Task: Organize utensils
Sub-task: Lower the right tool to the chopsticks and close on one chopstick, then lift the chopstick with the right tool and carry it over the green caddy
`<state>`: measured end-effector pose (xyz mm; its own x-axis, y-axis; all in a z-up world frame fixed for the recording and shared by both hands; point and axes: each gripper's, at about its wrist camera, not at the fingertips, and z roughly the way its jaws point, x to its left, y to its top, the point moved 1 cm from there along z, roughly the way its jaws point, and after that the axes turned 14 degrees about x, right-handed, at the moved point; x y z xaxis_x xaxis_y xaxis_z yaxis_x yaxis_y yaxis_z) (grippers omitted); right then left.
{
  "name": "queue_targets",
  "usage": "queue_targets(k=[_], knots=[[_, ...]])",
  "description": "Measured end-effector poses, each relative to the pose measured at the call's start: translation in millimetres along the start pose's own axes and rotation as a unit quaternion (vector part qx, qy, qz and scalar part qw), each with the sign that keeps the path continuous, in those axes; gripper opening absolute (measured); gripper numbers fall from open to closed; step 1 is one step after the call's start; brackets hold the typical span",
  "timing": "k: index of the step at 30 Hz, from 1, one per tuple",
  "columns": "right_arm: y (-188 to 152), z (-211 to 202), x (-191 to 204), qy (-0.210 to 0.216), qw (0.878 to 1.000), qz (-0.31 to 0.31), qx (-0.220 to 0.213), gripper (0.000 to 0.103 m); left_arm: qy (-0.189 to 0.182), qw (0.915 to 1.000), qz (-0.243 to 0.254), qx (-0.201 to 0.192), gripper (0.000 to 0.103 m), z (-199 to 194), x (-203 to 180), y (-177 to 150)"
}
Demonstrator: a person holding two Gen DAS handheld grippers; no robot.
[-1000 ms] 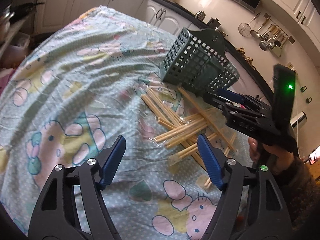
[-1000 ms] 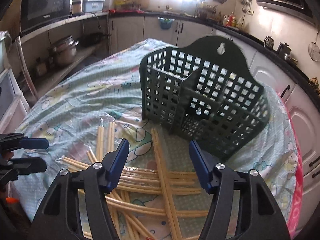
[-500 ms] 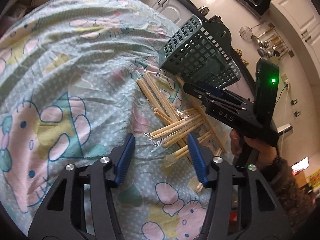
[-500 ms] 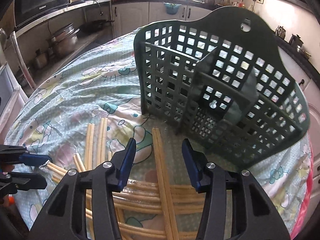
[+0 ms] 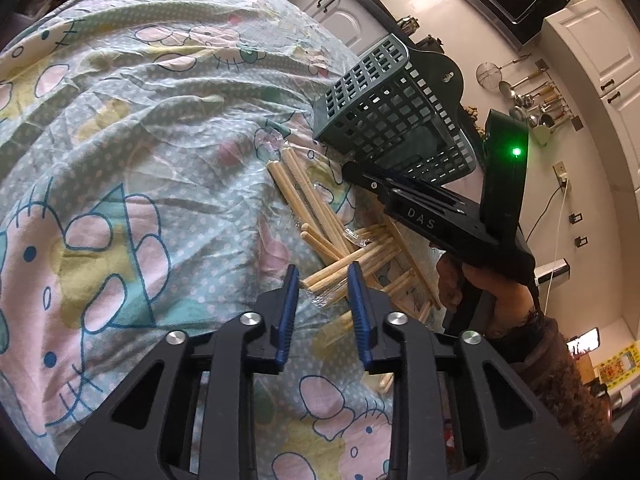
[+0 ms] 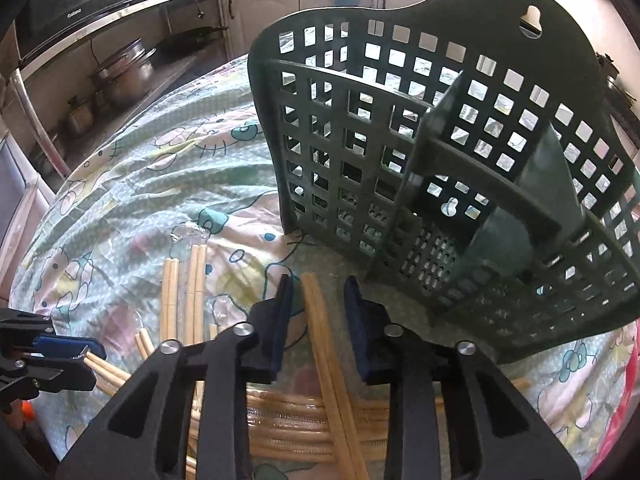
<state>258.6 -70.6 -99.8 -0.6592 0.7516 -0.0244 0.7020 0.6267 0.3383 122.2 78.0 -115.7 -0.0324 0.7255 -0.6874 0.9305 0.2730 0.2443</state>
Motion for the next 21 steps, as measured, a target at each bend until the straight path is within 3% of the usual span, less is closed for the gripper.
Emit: queue_targets(k=[3, 21], knots=[[1, -3, 1, -0.002, 1.000, -0.005, -0.004, 0.012, 0.001, 1.0000, 0.005, -0.001, 0.009, -1, -1, 0], [-28, -100, -7, 0.006, 0.993, 0.001, -0.115, 0.010, -0.001, 0.9925, 0.099, -0.072, 0.003, -43, -61, 8]])
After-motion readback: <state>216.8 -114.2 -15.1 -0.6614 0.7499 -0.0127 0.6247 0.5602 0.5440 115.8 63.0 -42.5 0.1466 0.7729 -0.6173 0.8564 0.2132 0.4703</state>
